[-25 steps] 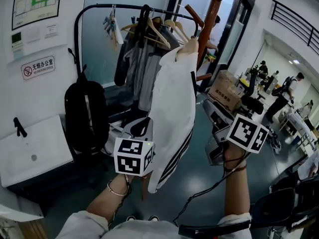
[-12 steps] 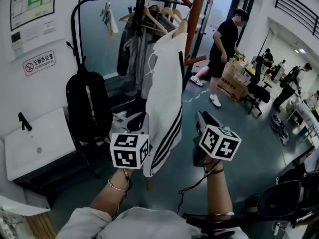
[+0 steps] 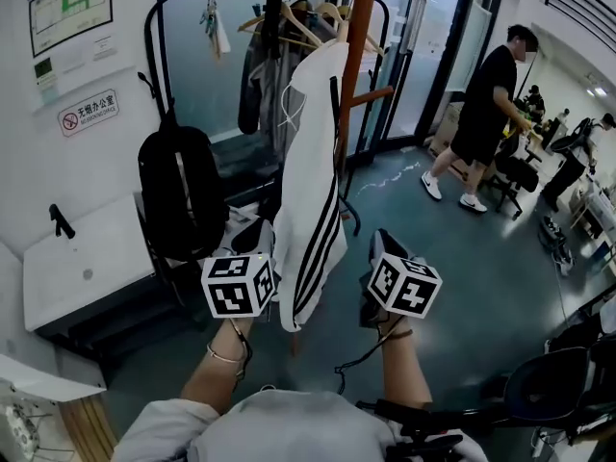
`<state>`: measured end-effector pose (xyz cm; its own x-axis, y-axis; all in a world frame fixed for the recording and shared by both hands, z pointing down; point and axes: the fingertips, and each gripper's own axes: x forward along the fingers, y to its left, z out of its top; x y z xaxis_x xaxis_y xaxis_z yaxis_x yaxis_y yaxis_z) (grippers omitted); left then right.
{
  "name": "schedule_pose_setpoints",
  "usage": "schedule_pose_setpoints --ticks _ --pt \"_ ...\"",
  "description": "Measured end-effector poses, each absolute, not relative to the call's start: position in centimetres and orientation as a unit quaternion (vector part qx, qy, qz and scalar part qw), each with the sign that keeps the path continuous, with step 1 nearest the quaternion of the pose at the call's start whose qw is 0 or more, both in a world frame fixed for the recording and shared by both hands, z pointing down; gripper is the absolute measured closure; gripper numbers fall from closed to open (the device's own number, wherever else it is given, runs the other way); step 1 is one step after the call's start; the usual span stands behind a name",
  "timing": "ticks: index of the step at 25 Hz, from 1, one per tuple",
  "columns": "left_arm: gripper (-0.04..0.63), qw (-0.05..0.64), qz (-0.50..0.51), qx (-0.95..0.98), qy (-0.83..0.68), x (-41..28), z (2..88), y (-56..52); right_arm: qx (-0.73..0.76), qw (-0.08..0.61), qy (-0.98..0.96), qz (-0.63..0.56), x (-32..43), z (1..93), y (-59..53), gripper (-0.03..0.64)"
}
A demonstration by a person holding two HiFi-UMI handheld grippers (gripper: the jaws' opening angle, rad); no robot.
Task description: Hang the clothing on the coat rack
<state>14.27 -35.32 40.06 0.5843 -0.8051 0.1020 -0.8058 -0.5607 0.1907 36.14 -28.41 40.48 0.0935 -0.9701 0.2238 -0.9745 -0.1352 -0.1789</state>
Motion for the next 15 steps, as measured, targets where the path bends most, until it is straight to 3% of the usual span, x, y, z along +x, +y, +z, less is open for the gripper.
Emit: schedule_pose_setpoints --ticks 6,15 --pt "0.588 0.117 0.007 0.880 -0.460 14.2 41.2 -34.4 0.723 0.001 -0.665 0.190 35.2 44.6 -27.5 0.592" --pt "0.588 0.112 0.003 0.884 -0.454 15.0 41.4 -33.8 0.721 0.033 -0.675 0.153 34.1 43.9 -27.2 0.594"
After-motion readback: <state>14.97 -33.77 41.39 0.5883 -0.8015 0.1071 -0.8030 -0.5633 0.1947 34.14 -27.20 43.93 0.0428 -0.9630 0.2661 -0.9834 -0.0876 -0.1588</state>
